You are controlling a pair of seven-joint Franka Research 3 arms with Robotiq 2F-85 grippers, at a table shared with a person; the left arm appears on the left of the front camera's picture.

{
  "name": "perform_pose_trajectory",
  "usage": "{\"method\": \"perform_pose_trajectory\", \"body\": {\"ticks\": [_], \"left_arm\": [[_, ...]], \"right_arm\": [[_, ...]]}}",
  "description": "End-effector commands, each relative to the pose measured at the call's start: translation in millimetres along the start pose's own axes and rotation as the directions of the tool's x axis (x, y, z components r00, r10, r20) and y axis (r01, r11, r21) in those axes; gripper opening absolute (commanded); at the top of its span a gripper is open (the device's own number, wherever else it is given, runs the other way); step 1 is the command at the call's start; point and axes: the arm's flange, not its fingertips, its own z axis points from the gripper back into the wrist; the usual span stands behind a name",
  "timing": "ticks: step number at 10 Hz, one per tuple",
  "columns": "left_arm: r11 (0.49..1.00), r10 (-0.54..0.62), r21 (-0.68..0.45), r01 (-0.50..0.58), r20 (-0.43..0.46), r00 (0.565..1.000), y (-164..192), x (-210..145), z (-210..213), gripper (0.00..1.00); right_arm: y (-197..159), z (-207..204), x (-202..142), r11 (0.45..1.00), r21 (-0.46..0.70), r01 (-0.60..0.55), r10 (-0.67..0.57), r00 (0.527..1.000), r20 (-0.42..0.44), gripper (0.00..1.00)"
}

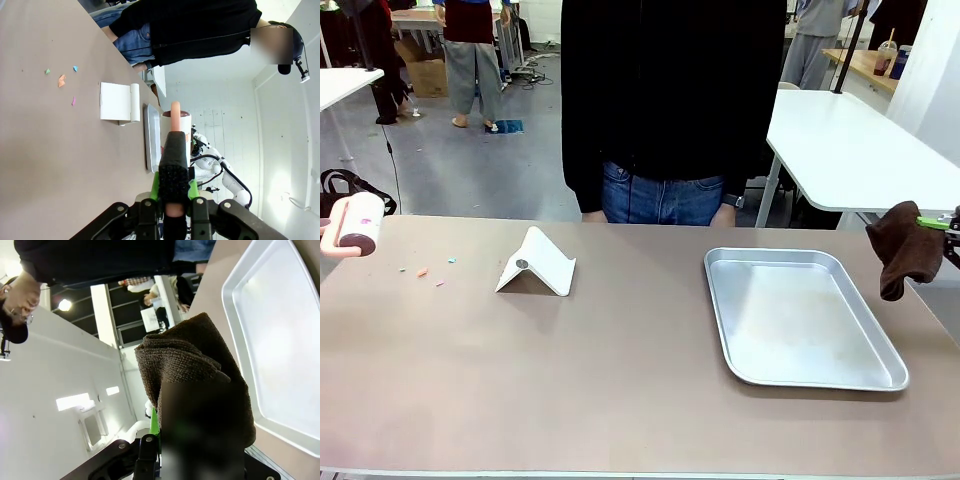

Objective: Clean the surface of the table.
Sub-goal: Clean the area not pointed to by the person.

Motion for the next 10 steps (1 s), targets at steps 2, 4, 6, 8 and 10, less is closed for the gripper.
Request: {"method": "perform_pose_trajectory", "body": {"ticks": [2,4,6,8,10], "left_arm": [[1.0,-0.014,-0.012,0.014,-0.015,1.0,-2.2,-1.5,1.3,0.08],[1.0,-0.014,-0.012,0.014,-0.015,1.0,-2.2,-1.5,1.3,0.08],[1.0,-0.014,-0.012,0.014,-0.015,1.0,-2.2,-1.5,1.3,0.08],[1.0,-0.014,-0.012,0.014,-0.015,1.0,-2.2,-1.5,1.3,0.08],[0.995,-0.027,0.091,0.027,-0.005,1.0,-5.9,0.1,-3.9,0.22]], "right_arm": [[4.3,0.2,-0.1,1.0,0.004,0.003,-0.002,1.0,-0.007,0.11],[4.3,0.2,-0.1,1.0,0.004,0.003,-0.002,1.0,-0.007,0.11],[4.3,0.2,-0.1,1.0,0.004,0.003,-0.002,1.0,-0.007,0.11],[4.3,0.2,-0.1,1.0,0.004,0.003,-0.002,1.0,-0.007,0.11],[4.3,0.2,-0.1,1.0,0.004,0.003,-0.002,1.0,-0.007,0.11]]}}
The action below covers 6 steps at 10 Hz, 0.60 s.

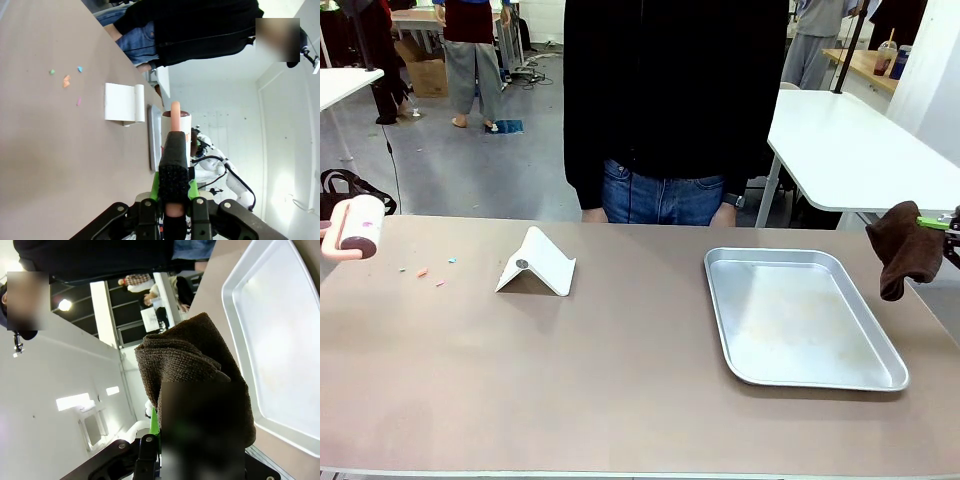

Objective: Clean the surface of the table.
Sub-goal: Clean the area not pointed to by the person.

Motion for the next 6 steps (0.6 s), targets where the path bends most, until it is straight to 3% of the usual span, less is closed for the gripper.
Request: {"method": "perform_pose_trajectory", "body": {"ticks": [1,6], "left_arm": [[0.989,-0.016,0.149,0.015,0.004,1.0,-8.5,0.2,-5.1,0.22],[0.948,0.065,0.298,-0.114,0.169,0.984,16.1,28.0,-9.8,0.22]], "right_arm": [[4.3,0.2,-0.1,1.0,0.004,0.003,-0.002,1.0,-0.007,0.11],[4.3,0.2,-0.1,1.0,0.004,0.003,-0.002,1.0,-0.007,0.11]]}}
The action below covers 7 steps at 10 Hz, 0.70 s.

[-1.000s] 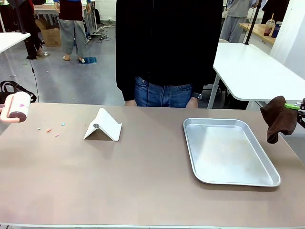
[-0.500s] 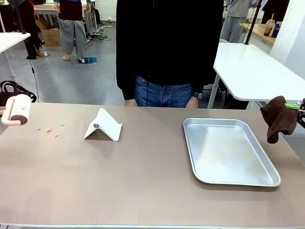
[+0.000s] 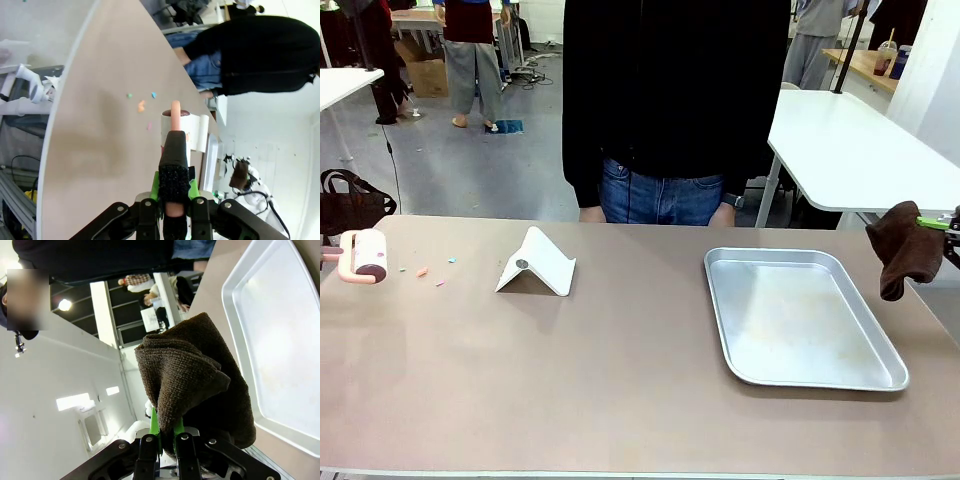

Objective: Clean the surface of the table.
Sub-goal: Clean the area not pointed to by the person.

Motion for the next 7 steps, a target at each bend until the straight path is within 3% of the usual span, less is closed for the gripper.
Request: {"method": "perform_pose_trajectory", "body": {"ticks": [1,4,7], "left_arm": [[0.998,0.057,0.035,-0.058,0.044,0.997,-0.5,8.6,-11.5,0.22],[0.987,0.071,0.139,-0.084,0.097,0.993,17.3,20.5,-19.1,0.22],[0.98,0.077,0.178,-0.092,0.091,0.993,27.4,21.5,-28.4,0.22]], "right_arm": [[4.3,0.3,-0.2,1.0,0.004,0.003,-0.003,1.0,-0.007,0.11],[4.3,0.3,-0.2,1.0,0.004,0.003,-0.003,1.0,-0.007,0.11],[4.3,0.3,-0.2,1.0,0.004,0.003,-0.003,1.0,-0.007,0.11]]}}
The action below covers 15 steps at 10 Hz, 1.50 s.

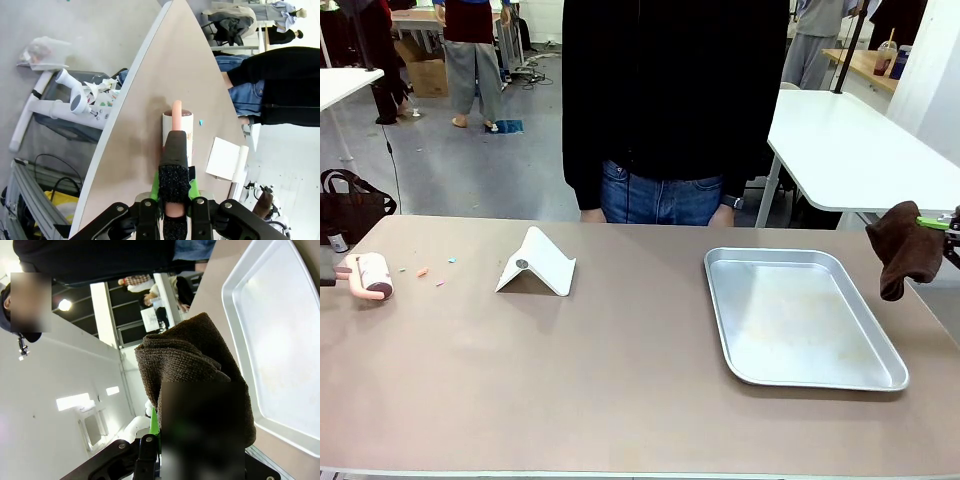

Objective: Clean the surface of the table.
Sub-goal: Clean the area not pointed to by the person.

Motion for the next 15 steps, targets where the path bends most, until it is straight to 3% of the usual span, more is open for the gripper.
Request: {"method": "perform_pose_trajectory", "body": {"ticks": [1,6,15], "left_arm": [[0.999,0.041,0.016,-0.041,0.005,0.999,3.7,3.7,-9.1,0.22],[0.995,0.071,0.076,-0.067,-0.052,0.996,4.0,9.3,-34.9,0.22],[0.996,0.048,0.082,-0.038,-0.126,0.991,-41.0,36.0,-118.5,0.22]], "right_arm": [[4.3,0.3,-0.2,1.0,0.004,0.002,-0.002,1.0,-0.007,0.11],[4.3,0.3,-0.2,1.0,0.004,0.002,-0.002,1.0,-0.007,0.11],[4.3,0.3,-0.2,1.0,0.004,0.002,-0.002,1.0,-0.007,0.11]]}}
